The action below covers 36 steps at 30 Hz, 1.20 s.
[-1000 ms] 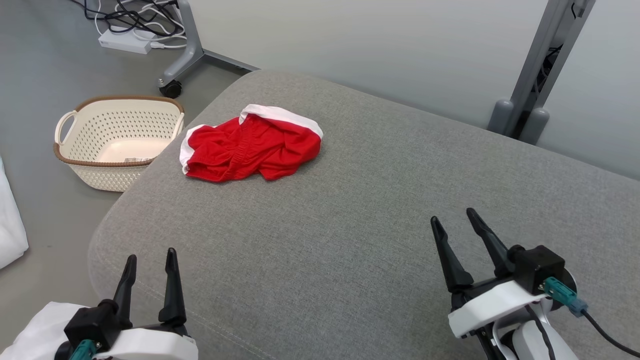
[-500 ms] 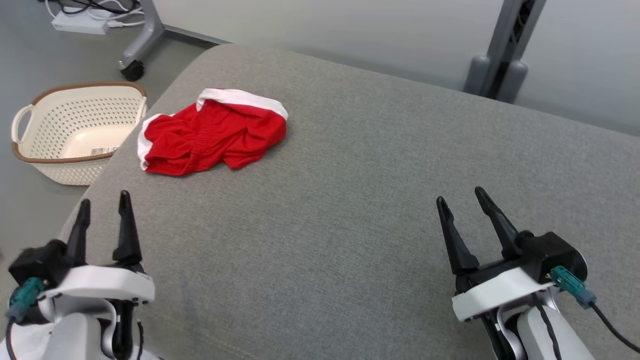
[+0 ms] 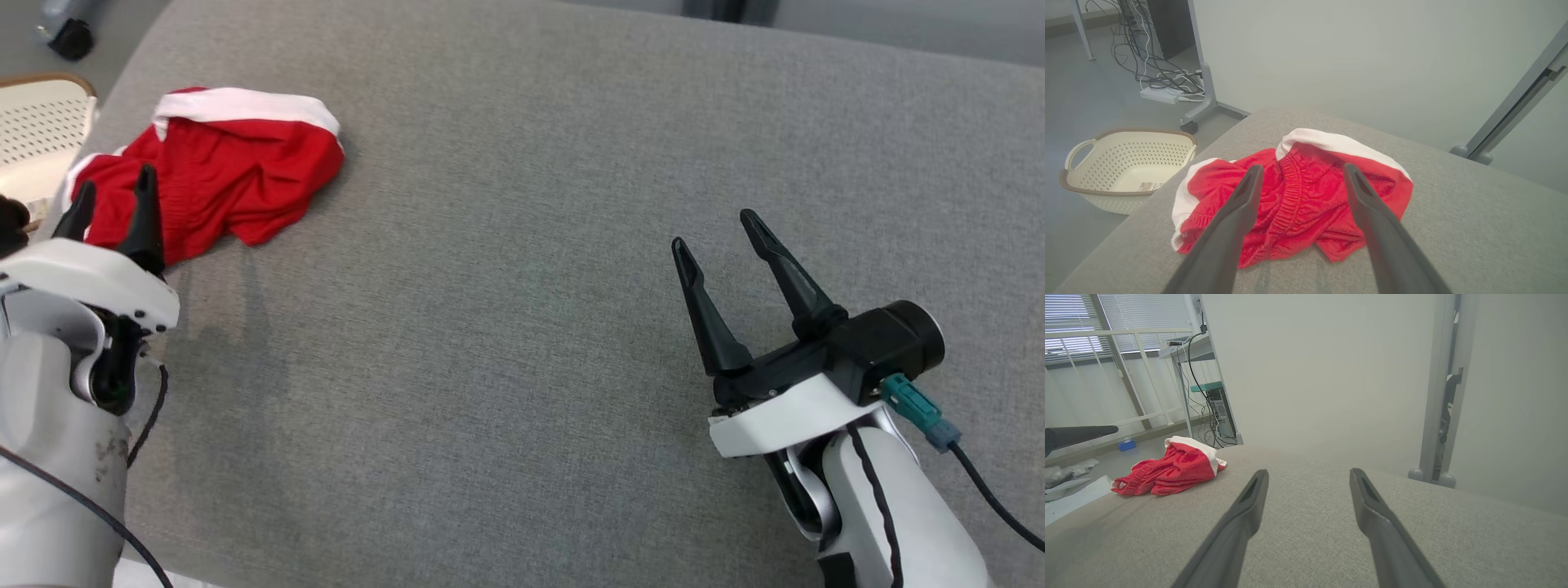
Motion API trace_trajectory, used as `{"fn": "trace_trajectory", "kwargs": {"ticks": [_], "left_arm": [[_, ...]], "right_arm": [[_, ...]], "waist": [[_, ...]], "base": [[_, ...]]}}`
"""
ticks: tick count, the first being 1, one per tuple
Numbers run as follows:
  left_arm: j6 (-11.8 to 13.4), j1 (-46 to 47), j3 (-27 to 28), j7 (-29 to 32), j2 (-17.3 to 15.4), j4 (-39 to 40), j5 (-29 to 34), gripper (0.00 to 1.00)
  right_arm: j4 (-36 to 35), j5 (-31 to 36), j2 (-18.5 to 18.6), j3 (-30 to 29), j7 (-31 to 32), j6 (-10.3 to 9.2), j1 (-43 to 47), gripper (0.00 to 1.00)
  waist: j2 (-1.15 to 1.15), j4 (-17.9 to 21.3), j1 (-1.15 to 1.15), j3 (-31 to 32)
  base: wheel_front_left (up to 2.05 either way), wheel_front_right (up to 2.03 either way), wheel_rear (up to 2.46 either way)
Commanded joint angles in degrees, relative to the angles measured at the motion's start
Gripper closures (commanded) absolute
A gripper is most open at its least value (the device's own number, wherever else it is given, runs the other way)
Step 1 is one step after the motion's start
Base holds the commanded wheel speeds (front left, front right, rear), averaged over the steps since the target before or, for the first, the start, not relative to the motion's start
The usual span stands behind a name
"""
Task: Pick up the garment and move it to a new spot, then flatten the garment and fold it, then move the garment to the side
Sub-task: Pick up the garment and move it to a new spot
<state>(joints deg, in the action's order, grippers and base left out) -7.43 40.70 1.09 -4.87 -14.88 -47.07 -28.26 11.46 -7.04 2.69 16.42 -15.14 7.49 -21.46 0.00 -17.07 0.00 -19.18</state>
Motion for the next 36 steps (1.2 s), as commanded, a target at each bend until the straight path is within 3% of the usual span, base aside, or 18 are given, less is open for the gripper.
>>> {"fn": "trace_trajectory", "kwargs": {"ticks": [1, 7, 15, 24, 25, 26, 27, 28, 31, 36], "left_arm": [[-0.06, 3.18, -1.91, 2.73, -2.21, -1.84, -2.7, 0.0], [-0.07, 10.41, -4.72, 10.14, -5.36, -10.45, -5.53, 0.0], [-0.08, 16.35, -6.22, 13.84, -8.21, -17.78, -7.24, 0.0], [0.16, 20.01, -9.03, 20.78, -8.26, -23.81, -5.75, 0.0], [0.14, 20.09, -9.33, 21.79, -8.09, -24.18, -5.71, 0.06], [0.13, 20.15, -9.5, 22.81, -7.98, -24.57, -5.82, 0.48], [0.12, 20.31, -9.59, 23.32, -7.99, -24.86, -5.92, 0.7], [0.11, 20.48, -9.66, 23.49, -8.07, -25.06, -5.99, 1.0], [0.05, 20.27, -10.1, 24.71, -8.0, -25.59, -6.24, 1.0], [0.01, 20.87, -9.88, 18.2, -8.73, -23.8, -6.52, 1.0]], "right_arm": [[-0.78, 0.26, 0.36, 0.79, -0.09, 0.01, -1.48, 0.0], [-0.61, 0.65, 0.47, 3.15, -0.08, 0.01, -3.64, 0.0], [-0.09, 0.63, 0.43, 4.9, -0.08, 0.01, -5.12, 0.0], [0.3, 1.02, 0.43, 5.39, -0.08, 0.01, -5.34, 0.0], [0.35, 0.97, 0.43, 5.36, -0.08, 0.01, -5.36, 0.0], [0.41, 0.97, 0.44, 5.35, -0.08, 0.01, -5.38, 0.0], [0.47, 0.95, 0.45, 5.33, -0.08, 0.01, -5.41, 0.0], [0.52, 0.94, 0.45, 5.28, -0.08, 0.01, -5.45, 0.0], [0.4, 0.78, 0.45, 5.04, -0.08, 0.01, -5.5, 0.0], [0.73, 0.4, 0.43, 5.03, -0.08, 0.01, -5.06, 0.0]], "waist": [[0.0, 2.67, 0.0, -3.96], [0.0, 4.89, 0.0, -7.39], [0.0, 7.17, 0.0, -10.26], [0.0, 7.93, 0.0, -12.04], [0.0, 7.96, 0.0, -12.09], [0.0, 7.98, 0.0, -12.12], [0.0, 8.01, 0.0, -12.11], [0.0, 8.06, 0.0, -12.07], [0.0, 8.12, 0.0, -11.76], [0.0, 8.09, 0.0, -10.49]], "base": [[0.0, 0.0, 0.0], [0.0, 0.0, 0.0], [0.0, 0.0, 0.0], [0.0, 0.0, 0.0], [0.0, 0.0, 0.0], [0.0, 0.0, 0.0], [0.0, 0.0, 0.0], [0.0, 0.0, 0.0], [0.0, 0.0, 0.0], [0.0, 0.0, 0.0]]}}
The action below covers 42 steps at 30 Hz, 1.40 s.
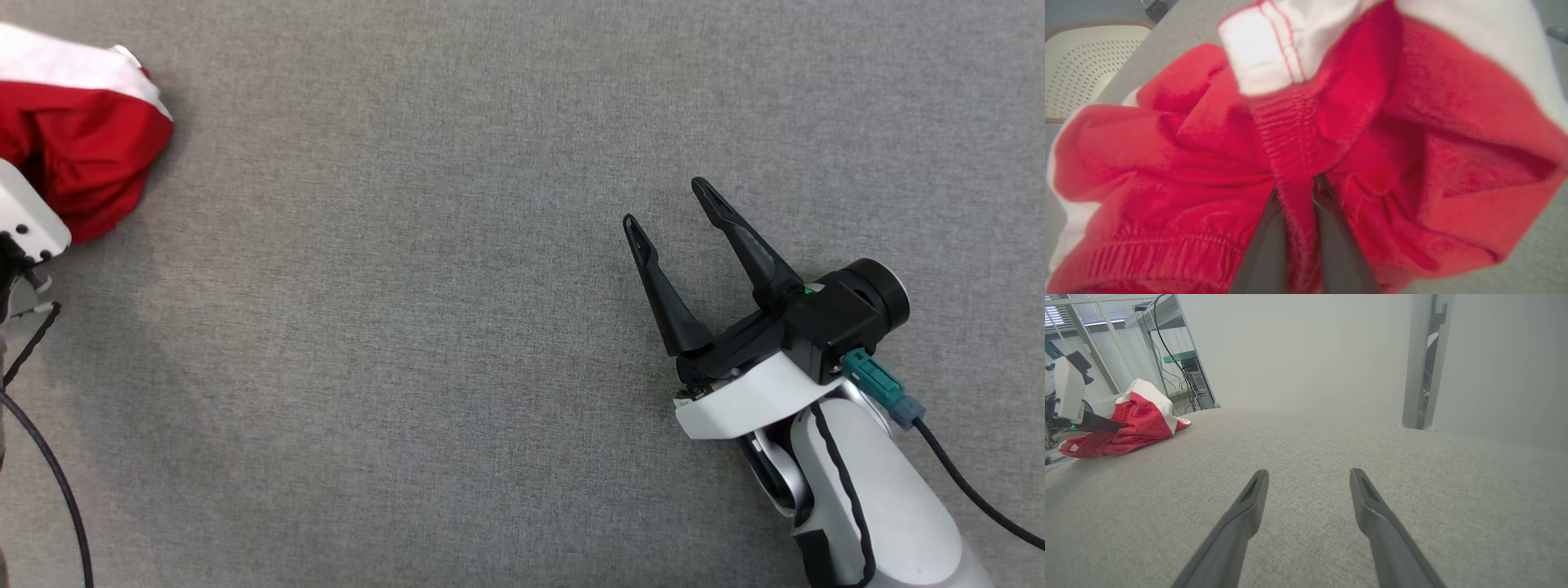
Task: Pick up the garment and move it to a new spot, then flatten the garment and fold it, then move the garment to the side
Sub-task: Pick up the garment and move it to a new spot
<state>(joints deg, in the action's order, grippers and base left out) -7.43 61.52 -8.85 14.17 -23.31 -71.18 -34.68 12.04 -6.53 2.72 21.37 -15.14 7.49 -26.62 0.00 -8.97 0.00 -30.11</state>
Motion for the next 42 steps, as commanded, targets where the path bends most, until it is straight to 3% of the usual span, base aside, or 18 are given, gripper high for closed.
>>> {"fn": "trace_trajectory", "kwargs": {"ticks": [1, 9, 14, 22, 28, 35, 42], "left_arm": [[-0.01, -0.04, 0.22, -2.37, -0.01, 0.7, -0.37, 1.0], [-0.06, -1.99, -1.01, -18.63, 1.97, 6.37, -1.38, 1.0], [-0.07, -4.81, -5.56, -25.39, 4.36, 14.39, -3.96, 1.0], [-0.08, -10.05, -14.68, -28.41, 4.91, 27.54, -8.02, 1.0], [-0.08, -12.8, -19.59, -29.08, 5.21, 32.41, -6.53, 1.0], [-0.08, -15.05, -24.86, -29.3, 8.48, 36.31, -4.78, 1.0], [-0.08, -17.3, -24.16, -29.34, 14.33, 41.23, 0.57, 1.0]], "right_arm": [[0.19, -0.25, 0.39, 0.1, -0.08, 0.01, 0.29, 0.0], [0.89, -1.72, 0.4, -0.72, -0.08, 0.01, 1.58, 0.0], [1.19, -3.18, 0.41, -2.46, -0.08, 0.01, 3.55, 0.0], [1.88, -4.36, 0.45, -5.99, -0.08, 0.01, 7.25, 0.0], [1.83, -4.77, 0.4, -7.43, -0.08, 0.01, 8.49, 0.0], [1.09, -5.68, 0.4, -8.74, -0.08, 0.01, 9.51, 0.0], [0.35, -6.65, 0.36, -10.42, -0.08, 0.01, 9.46, 0.0]], "waist": [[0.0, -0.02, 0.0, 0.89], [0.0, 0.35, 0.0, 6.8], [0.0, 1.21, 0.0, 11.82], [0.0, 4.44, 0.0, 18.69], [0.0, 8.55, 0.0, 21.08], [0.0, 15.74, 0.0, 21.94], [0.0, 21.7, 0.0, 20.51]], "base": [[0.0, 0.0, 0.0], [0.0, 0.0, 0.0], [0.0, 0.0, 0.0], [0.0, 0.0, 0.0], [0.0, 0.0, 0.0], [0.0, 0.0, 0.0], [0.0, 0.0, 0.0]]}}
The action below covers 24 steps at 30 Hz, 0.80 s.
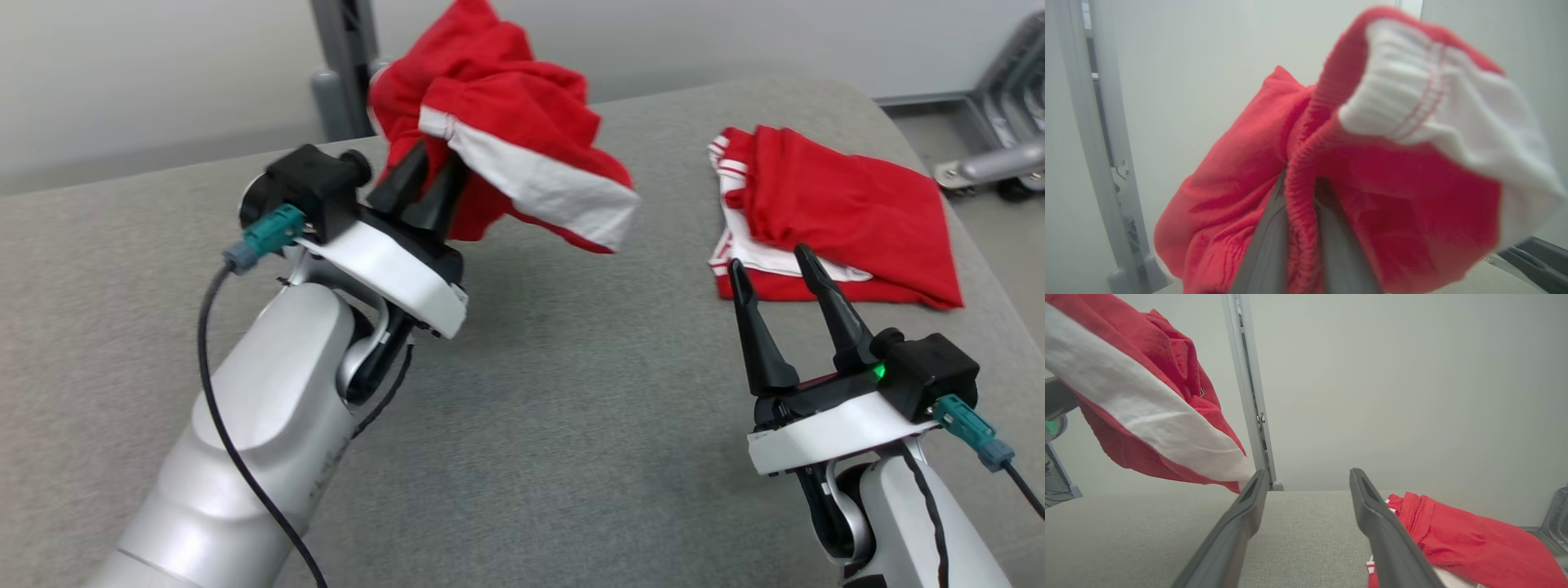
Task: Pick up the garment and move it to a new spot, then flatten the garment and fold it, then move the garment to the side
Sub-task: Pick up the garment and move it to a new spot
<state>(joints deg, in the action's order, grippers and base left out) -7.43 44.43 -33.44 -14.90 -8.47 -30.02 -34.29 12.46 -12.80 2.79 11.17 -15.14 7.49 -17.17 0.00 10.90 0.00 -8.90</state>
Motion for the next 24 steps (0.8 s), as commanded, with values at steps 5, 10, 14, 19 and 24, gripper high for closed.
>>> {"fn": "trace_trajectory", "kwargs": {"ticks": [5, 10, 14, 19, 24], "left_arm": [[-0.06, -4.48, 1.32, -0.23, 1.23, 3.05, 8.13, 1.0], [3.12, -6.61, -0.09, -0.27, -2.54, -9.13, 16.79, 0.0], [4.48, -5.09, -0.23, -0.29, -2.62, -17.51, 18.8, 0.0], [4.22, -6.5, 2.93, -0.28, -2.72, -17.91, 17.56, 0.0], [4.82, -8.89, 5.79, -0.28, -3.13, -16.59, 17.79, 0.0]], "right_arm": [[-0.58, -0.91, 0.27, -0.79, -0.08, 0.01, -0.54, 0.0], [-0.43, -0.99, 0.27, -0.95, -0.08, 0.01, -0.87, 0.0], [-0.08, -0.33, 0.31, -1.75, -0.07, 0.01, -0.4, 0.0], [0.59, 0.42, 0.31, -2.45, -0.08, 0.01, 0.19, 0.0], [1.08, 1.3, 0.33, -2.69, -0.08, 0.01, 0.87, 0.0]], "waist": [[0.0, 4.38, 0.0, -2.17], [0.0, 4.65, 0.0, -2.53], [0.0, 3.32, 0.0, -2.76], [0.0, 0.51, 0.0, -1.97], [0.0, -2.75, 0.0, 0.17]], "base": [[0.0, 0.0, 0.0], [0.0, 0.0, 0.0], [0.0, 0.0, 0.0], [0.0, 0.0, 0.0], [0.0, 0.0, 0.0]]}}
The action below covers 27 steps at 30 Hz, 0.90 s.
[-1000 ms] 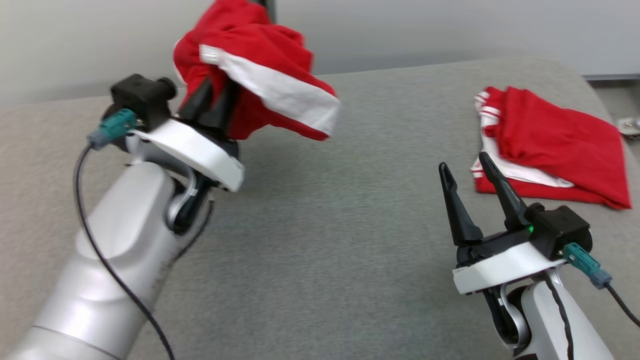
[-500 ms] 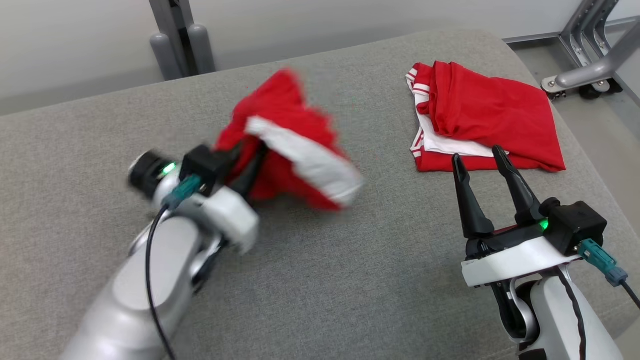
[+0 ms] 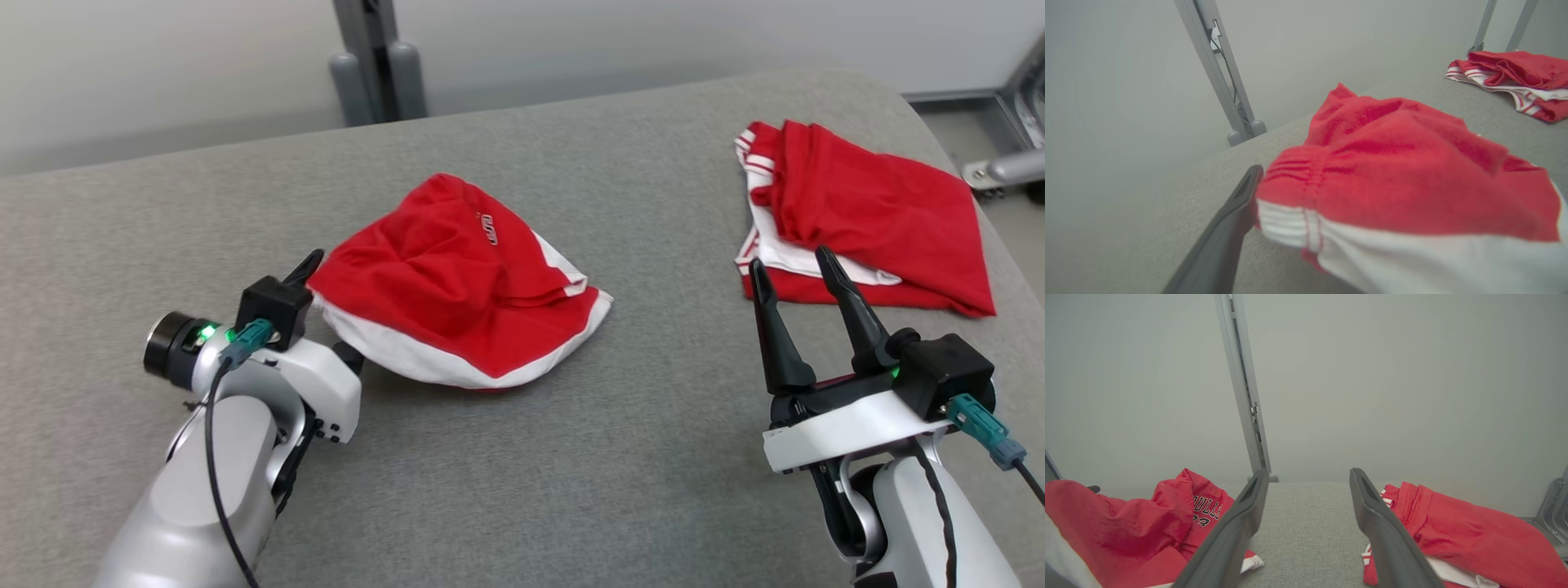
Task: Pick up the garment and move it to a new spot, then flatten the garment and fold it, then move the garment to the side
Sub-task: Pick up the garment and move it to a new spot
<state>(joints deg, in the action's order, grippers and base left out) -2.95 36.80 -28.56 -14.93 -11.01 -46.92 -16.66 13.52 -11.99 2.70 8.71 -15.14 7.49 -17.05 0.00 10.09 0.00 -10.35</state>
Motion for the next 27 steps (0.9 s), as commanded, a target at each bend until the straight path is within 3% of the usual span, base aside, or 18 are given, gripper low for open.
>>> {"fn": "trace_trajectory", "kwargs": {"ticks": [1, 14, 27], "left_arm": [[0.4, -1.67, 1.55, -0.26, -0.59, 0.59, -0.07, 0.0], [0.18, -6.86, 3.64, -0.25, -3.26, -0.84, 1.87, 0.0], [1.14, -11.09, 4.81, -0.25, -5.21, 0.21, 2.48, 0.0]], "right_arm": [[0.17, 0.7, 0.4, -0.32, -0.08, 0.01, 0.92, 0.0], [1.34, 2.11, 0.42, -2.09, -0.08, 0.01, 3.35, 0.0], [1.23, 1.92, 0.41, -2.98, -0.08, 0.01, 4.83, 0.0]], "waist": [[0.0, -2.59, 0.0, 2.12], [0.0, -8.44, 0.0, 7.49], [0.0, -10.98, 0.0, 9.93]], "base": [[0.0, 0.0, 0.0], [0.0, 0.0, 0.0], [0.0, 0.0, 0.0]]}}
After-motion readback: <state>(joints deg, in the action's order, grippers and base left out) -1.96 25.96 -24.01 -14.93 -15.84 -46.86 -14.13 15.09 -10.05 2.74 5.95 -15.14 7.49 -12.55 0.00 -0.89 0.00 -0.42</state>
